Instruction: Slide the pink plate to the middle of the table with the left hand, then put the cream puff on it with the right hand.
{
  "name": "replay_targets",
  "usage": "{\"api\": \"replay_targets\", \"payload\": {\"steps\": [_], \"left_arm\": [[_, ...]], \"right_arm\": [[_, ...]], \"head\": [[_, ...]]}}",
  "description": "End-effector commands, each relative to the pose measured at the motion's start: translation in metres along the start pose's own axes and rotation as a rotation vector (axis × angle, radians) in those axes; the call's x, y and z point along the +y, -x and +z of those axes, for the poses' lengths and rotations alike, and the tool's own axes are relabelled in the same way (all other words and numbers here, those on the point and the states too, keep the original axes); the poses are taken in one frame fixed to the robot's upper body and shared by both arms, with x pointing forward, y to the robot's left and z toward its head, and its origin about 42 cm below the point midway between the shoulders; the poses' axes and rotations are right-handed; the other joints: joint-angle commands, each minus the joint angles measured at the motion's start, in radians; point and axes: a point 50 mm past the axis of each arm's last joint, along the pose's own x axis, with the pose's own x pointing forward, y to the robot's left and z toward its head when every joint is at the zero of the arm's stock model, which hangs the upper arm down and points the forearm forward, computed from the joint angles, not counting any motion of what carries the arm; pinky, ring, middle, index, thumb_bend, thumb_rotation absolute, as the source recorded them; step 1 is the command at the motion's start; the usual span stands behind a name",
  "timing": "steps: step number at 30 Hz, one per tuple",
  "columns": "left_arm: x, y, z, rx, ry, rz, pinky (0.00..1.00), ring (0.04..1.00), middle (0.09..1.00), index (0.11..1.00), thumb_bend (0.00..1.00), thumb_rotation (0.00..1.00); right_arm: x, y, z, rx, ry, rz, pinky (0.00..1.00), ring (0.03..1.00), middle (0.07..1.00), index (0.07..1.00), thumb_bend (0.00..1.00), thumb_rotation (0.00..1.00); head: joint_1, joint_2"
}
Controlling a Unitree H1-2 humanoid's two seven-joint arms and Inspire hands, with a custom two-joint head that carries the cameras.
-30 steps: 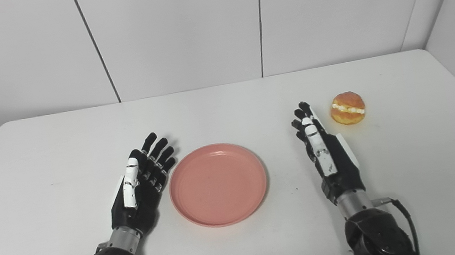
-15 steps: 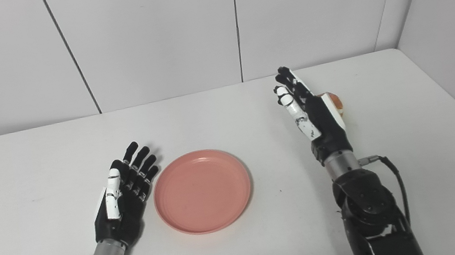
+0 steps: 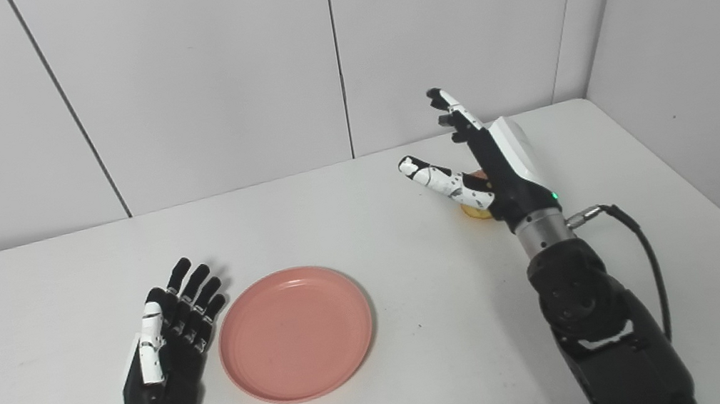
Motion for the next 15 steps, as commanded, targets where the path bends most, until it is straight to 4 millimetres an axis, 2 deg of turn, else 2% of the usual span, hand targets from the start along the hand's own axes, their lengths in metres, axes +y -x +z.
{"api": "replay_targets", "payload": {"steps": [1, 3, 7, 11, 15], "left_arm": [[0.03, 0.04, -0.051, 0.197, 0.022, 0.103, 1.0, 0.974, 0.976, 0.97, 0.39, 1.0], [0.03, 0.04, -0.05, 0.198, 0.021, 0.105, 1.0, 0.974, 0.976, 0.97, 0.39, 1.0], [0.031, 0.04, -0.049, 0.198, 0.033, 0.115, 1.0, 0.974, 0.974, 0.969, 0.38, 1.0], [0.032, 0.041, -0.048, 0.197, 0.033, 0.112, 1.0, 0.975, 0.976, 0.972, 0.38, 1.0], [0.032, 0.041, -0.047, 0.199, 0.033, 0.112, 1.0, 0.976, 0.976, 0.974, 0.38, 1.0]], "right_arm": [[-0.016, -0.015, 0.012, -0.075, 0.06, -0.055, 0.78, 0.861, 0.92, 0.938, 0.71, 0.73], [-0.02, -0.019, 0.01, -0.071, 0.11, -0.059, 0.77, 0.877, 0.936, 0.953, 0.73, 0.63], [-0.025, -0.025, 0.003, -0.061, 0.203, -0.069, 0.77, 0.9, 0.96, 0.952, 0.76, 0.54], [-0.03, -0.03, -0.003, -0.033, 0.26, -0.063, 0.78, 0.929, 0.981, 0.959, 0.78, 0.48], [-0.035, -0.035, -0.009, 0.009, 0.304, -0.054, 0.75, 0.937, 0.993, 0.974, 0.8, 0.48]], "head": [[0.002, -0.001], [0.001, -0.001], [-0.004, 0.0], [-0.01, 0.004], [-0.013, 0.009]]}}
